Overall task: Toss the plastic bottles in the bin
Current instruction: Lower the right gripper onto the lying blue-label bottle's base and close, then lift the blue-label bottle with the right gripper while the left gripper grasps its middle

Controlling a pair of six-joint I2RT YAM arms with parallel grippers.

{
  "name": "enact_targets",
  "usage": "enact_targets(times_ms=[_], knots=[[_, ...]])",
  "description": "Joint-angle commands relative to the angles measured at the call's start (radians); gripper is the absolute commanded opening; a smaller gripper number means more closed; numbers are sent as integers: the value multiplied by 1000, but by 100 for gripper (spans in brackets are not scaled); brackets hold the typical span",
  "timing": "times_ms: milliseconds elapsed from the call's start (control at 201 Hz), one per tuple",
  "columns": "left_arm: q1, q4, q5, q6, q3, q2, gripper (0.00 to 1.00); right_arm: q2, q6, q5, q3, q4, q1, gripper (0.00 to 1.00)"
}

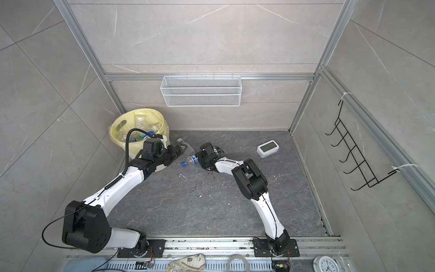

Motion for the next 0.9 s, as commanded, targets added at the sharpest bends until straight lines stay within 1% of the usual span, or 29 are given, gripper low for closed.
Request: enact_targets(times_ms=[0,109,254,418,617,776,821,836,891], knots=[[9,34,31,-13,7,8,100,4,-1,20,-51,6,2,54],[16,25,43,-17,16,25,100,-18,-34,24,-66,1,2,50],[19,26,52,-18,17,36,100,-58,-82,26,-94,-2,2,48],[20,15,77,-15,32,53,100,-130,-171,29,-139,-10,-4,47],[20,2,78,-8,41,74,100,-247,-288,29,-199,-37,-9,46],[19,-8,117,1,66,114,100,-337,-399,-11,-210,-75,-23,46],[18,-7,125,-1,67,121,99,-364,-409,-14,-216,-86,-28,46],[19,-4,127,-1,67,123,99,-372,-435,-15,-216,-89,-29,46],[19,4,141,-5,67,133,97,-397,-457,-31,-219,-103,-37,46]])
